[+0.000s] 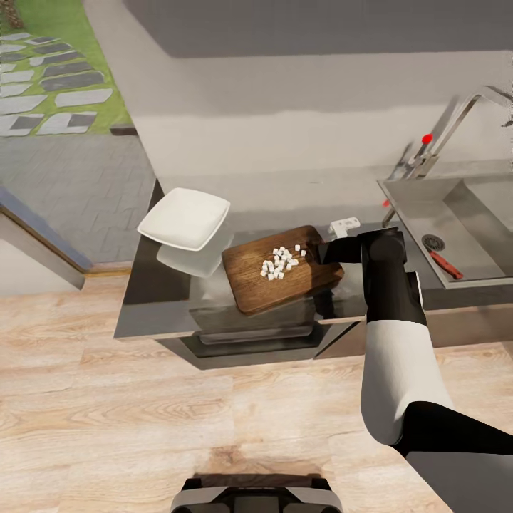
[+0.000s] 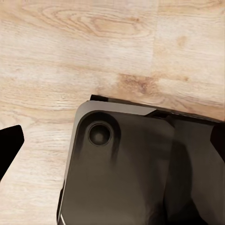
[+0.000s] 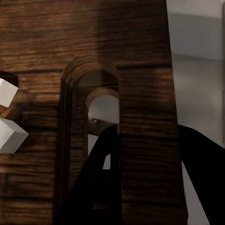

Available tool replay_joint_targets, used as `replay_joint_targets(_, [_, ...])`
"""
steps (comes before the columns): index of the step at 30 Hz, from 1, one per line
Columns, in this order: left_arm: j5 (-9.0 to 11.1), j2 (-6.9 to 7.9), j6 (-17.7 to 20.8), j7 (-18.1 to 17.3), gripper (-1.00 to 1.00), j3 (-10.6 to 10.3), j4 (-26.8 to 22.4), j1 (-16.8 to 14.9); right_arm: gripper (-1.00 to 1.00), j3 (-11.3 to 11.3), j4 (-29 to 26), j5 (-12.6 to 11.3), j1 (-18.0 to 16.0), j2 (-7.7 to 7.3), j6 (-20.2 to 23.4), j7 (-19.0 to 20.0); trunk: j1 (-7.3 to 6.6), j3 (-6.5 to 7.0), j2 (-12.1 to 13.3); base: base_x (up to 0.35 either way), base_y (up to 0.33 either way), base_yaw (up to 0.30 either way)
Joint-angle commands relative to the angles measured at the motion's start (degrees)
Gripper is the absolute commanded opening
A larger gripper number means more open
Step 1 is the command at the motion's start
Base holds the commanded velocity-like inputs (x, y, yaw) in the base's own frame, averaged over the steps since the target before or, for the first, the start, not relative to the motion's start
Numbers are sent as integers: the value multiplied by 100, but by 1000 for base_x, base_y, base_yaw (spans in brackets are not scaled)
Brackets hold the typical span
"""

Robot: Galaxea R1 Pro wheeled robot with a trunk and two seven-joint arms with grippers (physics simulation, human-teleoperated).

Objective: In the kitchen, take the Vidalia onion out of the sink, dice it on the chopping board with the paring knife, put the diced onion into the bowl on the countertop, then place both the paring knife and the chopping board into the sink.

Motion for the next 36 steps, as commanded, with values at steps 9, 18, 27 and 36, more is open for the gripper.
replay_joint_targets(9, [49,-2,-15,-60,100,33,-5,-2,-100,-15,-5,52,-6,6,10,54,3,74,-9,0,0,0])
replay_joint_targets(18, [49,-17,-47,-45,100,24,-609,-2,-100,-17,-3,52,-6,6,9,54,3,155,-9,0,0,0])
replay_joint_targets(27, [49,-47,-41,-26,100,-366,-897,-2,-100,-18,-3,52,-6,6,12,54,3,237,-9,0,0,0])
replay_joint_targets(36, [49,-43,-48,-25,100,-375,-903,-2,-100,-14,-3,52,-6,6,10,54,3,318,-9,0,0,0])
